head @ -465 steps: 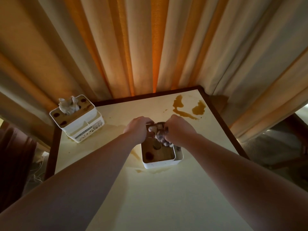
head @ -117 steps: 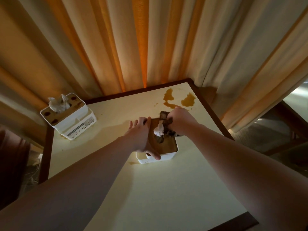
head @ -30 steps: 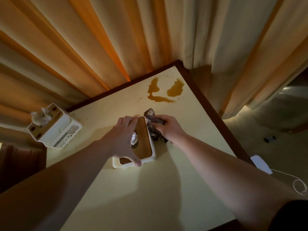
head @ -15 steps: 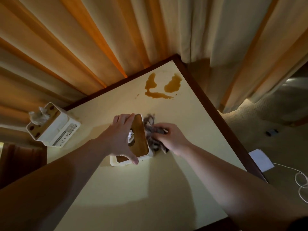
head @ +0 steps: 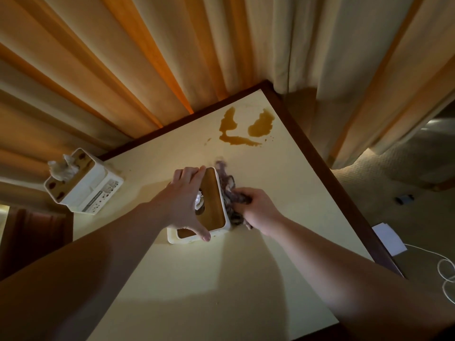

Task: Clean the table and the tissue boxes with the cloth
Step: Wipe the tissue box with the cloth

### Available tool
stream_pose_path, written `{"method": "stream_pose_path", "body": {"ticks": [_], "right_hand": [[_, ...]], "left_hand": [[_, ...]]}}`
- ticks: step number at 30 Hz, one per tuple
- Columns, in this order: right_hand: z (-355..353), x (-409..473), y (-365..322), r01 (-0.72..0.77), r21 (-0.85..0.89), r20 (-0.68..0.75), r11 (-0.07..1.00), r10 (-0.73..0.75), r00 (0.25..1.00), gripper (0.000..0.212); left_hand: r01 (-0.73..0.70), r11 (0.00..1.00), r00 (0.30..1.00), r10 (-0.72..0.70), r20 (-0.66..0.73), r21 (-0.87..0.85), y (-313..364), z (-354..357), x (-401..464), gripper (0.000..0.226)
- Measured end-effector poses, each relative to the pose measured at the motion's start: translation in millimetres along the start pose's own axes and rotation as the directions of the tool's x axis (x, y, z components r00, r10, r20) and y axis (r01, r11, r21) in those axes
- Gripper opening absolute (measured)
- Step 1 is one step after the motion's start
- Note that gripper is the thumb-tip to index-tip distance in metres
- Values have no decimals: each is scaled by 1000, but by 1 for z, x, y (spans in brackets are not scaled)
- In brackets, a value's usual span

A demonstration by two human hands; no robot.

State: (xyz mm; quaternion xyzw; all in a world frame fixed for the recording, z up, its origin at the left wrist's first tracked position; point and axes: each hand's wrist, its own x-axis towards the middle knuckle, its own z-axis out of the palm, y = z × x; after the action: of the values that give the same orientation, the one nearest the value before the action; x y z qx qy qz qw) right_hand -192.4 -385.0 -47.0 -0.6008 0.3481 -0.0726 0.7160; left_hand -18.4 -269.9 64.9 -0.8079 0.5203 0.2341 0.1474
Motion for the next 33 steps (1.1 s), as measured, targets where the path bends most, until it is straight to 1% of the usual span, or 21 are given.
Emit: {"method": "stream_pose_path", "body": {"ticks": [3, 5, 7, 11, 14, 17, 21, 24, 27, 31, 33], "right_hand": [[-5, -23, 12, -21, -46, 34, 999, 23, 999, 33], [-9, -33, 14, -25, -83, 67, 996, 31, 997, 30], [-9, -36, 11, -27, -79, 71, 997, 33, 997, 27], [-1, -13, -6, 4, -11, -33, 1000, -5, 999, 29], [5, 21, -20, 31, -16, -95, 999, -32, 995, 30], [9, 42, -28, 66, -16, -117, 998, -67, 991, 32], [6, 43, -22, 107, -91, -111, 990, -117, 987, 36], [1, 25, -8, 75, -109, -71, 991, -83, 994, 34], [-9, 2, 6, 55, -83, 42, 995, -51, 998, 27], [-26, -16, 11, 53, -142, 198, 989, -24, 980, 35], [-30, -15, 7, 44, -163, 233, 986, -5, 972, 37]], "left_hand": [[-1, 1000, 1000, 1, 1, 0, 0, 0, 1, 175], [-2, 1000, 1000, 2, 3, -2, 0, 1, 1, 175], [-6, 1000, 1000, 6, 2, -5, 0, 1, 1, 176], [-14, 1000, 1000, 14, -5, -10, -2, 3, 2, 175], [-17, 1000, 1000, 17, -7, -2, -3, 3, 2, 175], [-21, 1000, 1000, 21, -4, -2, -3, 2, 2, 175], [-13, 1000, 1000, 13, -1, -2, -2, 2, 2, 174], [-11, 1000, 1000, 11, -5, 0, -1, 2, 1, 174], [-14, 1000, 1000, 13, -7, -13, -2, 3, 1, 174], [-7, 1000, 1000, 7, -4, -26, -2, 3, 2, 175], [-5, 1000, 1000, 5, -5, -23, -2, 3, 2, 175]]}}
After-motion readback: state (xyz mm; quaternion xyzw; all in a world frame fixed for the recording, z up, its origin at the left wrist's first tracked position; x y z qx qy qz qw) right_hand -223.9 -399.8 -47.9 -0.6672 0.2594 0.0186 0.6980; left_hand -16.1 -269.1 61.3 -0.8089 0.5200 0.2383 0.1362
